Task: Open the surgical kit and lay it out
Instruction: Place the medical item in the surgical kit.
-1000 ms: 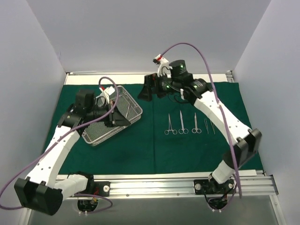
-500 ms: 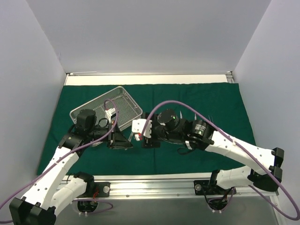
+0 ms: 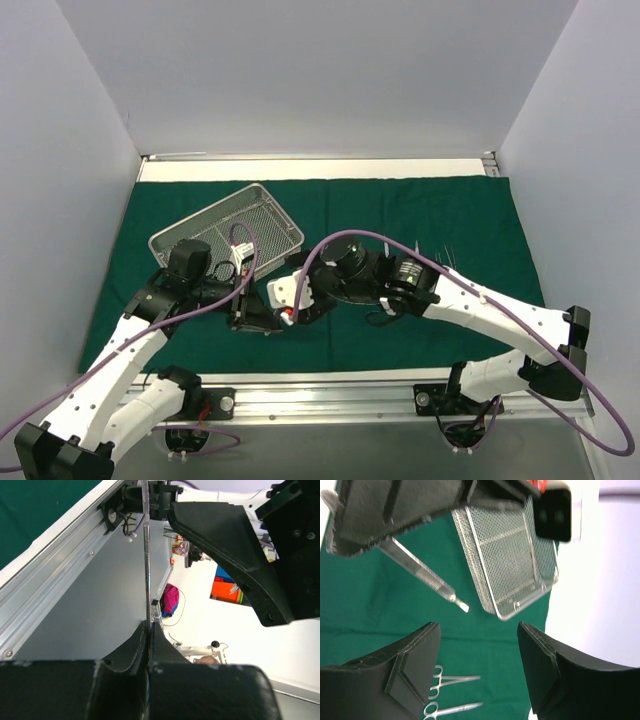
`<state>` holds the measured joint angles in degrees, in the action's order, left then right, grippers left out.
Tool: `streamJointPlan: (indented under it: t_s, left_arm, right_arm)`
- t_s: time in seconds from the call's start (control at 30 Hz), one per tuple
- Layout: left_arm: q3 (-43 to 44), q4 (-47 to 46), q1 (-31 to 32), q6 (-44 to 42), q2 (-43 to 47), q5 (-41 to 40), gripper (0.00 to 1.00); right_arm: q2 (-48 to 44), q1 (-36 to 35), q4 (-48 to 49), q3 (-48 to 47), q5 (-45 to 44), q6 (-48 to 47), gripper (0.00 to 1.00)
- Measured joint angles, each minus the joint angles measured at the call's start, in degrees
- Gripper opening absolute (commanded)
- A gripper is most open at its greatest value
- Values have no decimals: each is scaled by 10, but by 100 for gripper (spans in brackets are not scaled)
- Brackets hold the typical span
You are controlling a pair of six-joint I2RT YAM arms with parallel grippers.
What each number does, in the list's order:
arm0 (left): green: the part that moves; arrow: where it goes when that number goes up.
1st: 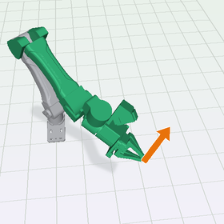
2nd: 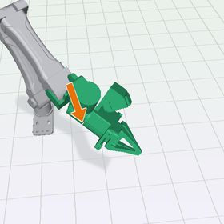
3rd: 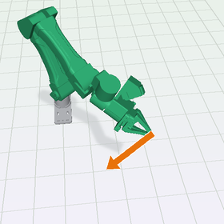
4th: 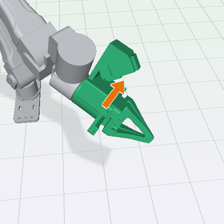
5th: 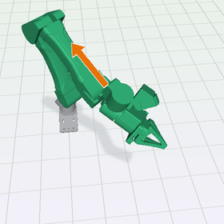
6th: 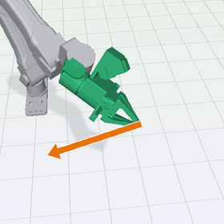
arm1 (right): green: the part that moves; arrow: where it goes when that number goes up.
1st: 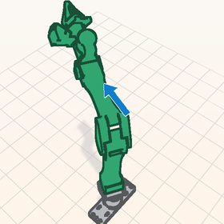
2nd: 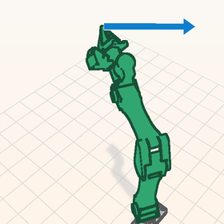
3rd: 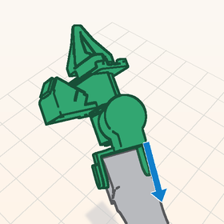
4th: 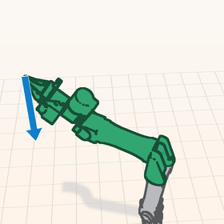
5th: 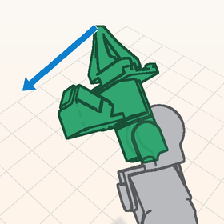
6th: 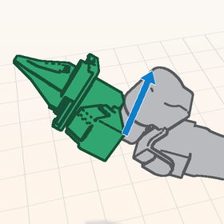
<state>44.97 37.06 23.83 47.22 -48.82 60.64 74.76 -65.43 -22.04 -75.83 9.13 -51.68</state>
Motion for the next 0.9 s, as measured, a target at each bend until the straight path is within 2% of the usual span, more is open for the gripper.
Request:
streamJointPlan:
  t_s: [0.23, 0.43, 0.7, 0.9]
  left_arm:
    - [11, 50, 6, -29, 0, -4, 2]
    - [19, 71, 10, -43, 2, -6, 2]
    - [19, 80, 21, -51, 0, -8, 2]
    - [19, 90, 30, -58, -2, -9, 2]
  right_arm:
    - [26, -38, -28, -22, 36, -25, 54]
    - [40, -75, -42, -28, 47, -26, 52]
    - [68, -90, -39, -28, 37, -31, 47]
    - [86, -93, -30, -28, 18, -45, 37]
